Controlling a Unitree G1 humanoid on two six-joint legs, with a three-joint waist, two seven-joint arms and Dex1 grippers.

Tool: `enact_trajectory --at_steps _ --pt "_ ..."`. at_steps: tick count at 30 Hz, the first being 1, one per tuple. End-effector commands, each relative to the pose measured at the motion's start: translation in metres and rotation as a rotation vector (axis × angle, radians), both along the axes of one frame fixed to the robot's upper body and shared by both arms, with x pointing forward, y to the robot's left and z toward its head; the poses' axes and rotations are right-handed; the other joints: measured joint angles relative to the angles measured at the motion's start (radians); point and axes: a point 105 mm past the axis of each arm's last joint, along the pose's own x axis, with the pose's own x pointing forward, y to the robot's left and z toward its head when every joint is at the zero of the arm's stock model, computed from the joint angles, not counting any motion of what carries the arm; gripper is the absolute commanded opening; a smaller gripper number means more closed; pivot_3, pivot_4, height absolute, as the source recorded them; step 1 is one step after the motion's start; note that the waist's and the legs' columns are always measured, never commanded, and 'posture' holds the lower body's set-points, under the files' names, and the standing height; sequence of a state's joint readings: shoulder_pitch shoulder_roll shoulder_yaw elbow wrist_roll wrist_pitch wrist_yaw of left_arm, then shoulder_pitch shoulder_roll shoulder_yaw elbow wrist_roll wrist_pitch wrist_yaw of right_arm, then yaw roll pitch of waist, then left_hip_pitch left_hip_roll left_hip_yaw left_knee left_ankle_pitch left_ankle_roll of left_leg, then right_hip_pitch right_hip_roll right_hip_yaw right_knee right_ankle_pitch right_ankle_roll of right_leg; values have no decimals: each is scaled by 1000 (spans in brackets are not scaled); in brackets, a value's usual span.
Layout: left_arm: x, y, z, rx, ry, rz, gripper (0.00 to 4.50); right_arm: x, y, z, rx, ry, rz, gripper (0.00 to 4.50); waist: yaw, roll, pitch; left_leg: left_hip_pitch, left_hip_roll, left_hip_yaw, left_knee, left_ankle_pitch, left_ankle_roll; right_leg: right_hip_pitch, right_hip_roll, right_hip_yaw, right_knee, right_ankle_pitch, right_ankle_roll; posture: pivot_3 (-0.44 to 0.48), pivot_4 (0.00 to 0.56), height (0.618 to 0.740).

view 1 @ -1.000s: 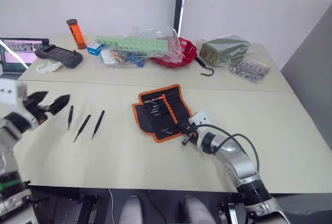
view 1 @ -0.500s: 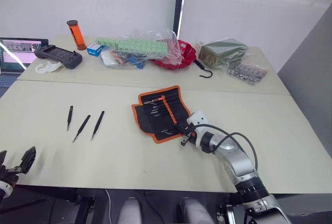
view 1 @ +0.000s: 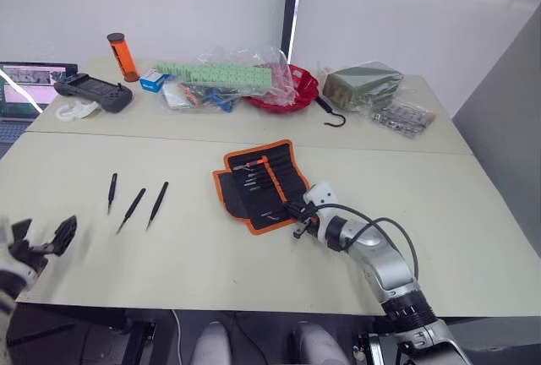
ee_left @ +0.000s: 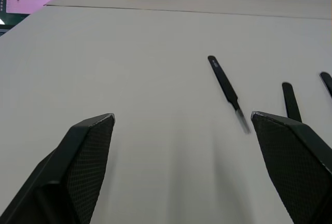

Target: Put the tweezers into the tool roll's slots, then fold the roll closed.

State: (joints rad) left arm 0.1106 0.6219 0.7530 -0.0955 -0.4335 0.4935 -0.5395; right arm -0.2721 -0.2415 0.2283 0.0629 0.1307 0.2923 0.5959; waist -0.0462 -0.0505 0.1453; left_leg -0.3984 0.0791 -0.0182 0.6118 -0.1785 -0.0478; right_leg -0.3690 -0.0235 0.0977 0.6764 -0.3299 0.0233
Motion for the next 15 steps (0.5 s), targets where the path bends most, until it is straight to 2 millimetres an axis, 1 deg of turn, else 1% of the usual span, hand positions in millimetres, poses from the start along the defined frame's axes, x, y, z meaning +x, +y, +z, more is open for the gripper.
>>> enact_trajectory --at_steps 1,4,6,9,11,15 --pt "17 -3 -3 10 70 -17 4475 -14 -4 -38 -76 135 -14 0 -2 0 0 0 0 0 -1 0 0 0 0 0 0 0 0 0 150 738" --pt "35 -6 -9 -2 128 -8 4475 -14 -7 -37 -79 133 -25 0 -2 0 0 0 0 0 -4 0 0 -1 0 0 -1 0 1 0 150 738" --pt "43 -6 -13 -7 156 2 4475 -14 -9 -37 -80 132 -30 0 -1 0 0 -1 0 0 -4 0 0 -1 0 0 -2 0 1 0 150 738" --pt "54 -10 -16 -59 165 11 3672 -14 -13 -37 -82 127 -49 0 0 0 0 -2 0 -1 -4 0 0 -2 0 -1 -2 0 1 0 150 738" --pt "57 -14 -18 -66 174 9 3006 -14 -14 -36 -81 126 -56 0 1 0 0 -2 -1 -1 -4 0 0 -1 0 -1 -3 0 1 0 150 738" --pt "62 -23 -24 -69 179 -1 3006 -15 -14 -36 -78 126 -61 0 3 0 0 -2 -1 -1 -4 0 0 -1 -1 -1 -3 0 1 0 150 738"
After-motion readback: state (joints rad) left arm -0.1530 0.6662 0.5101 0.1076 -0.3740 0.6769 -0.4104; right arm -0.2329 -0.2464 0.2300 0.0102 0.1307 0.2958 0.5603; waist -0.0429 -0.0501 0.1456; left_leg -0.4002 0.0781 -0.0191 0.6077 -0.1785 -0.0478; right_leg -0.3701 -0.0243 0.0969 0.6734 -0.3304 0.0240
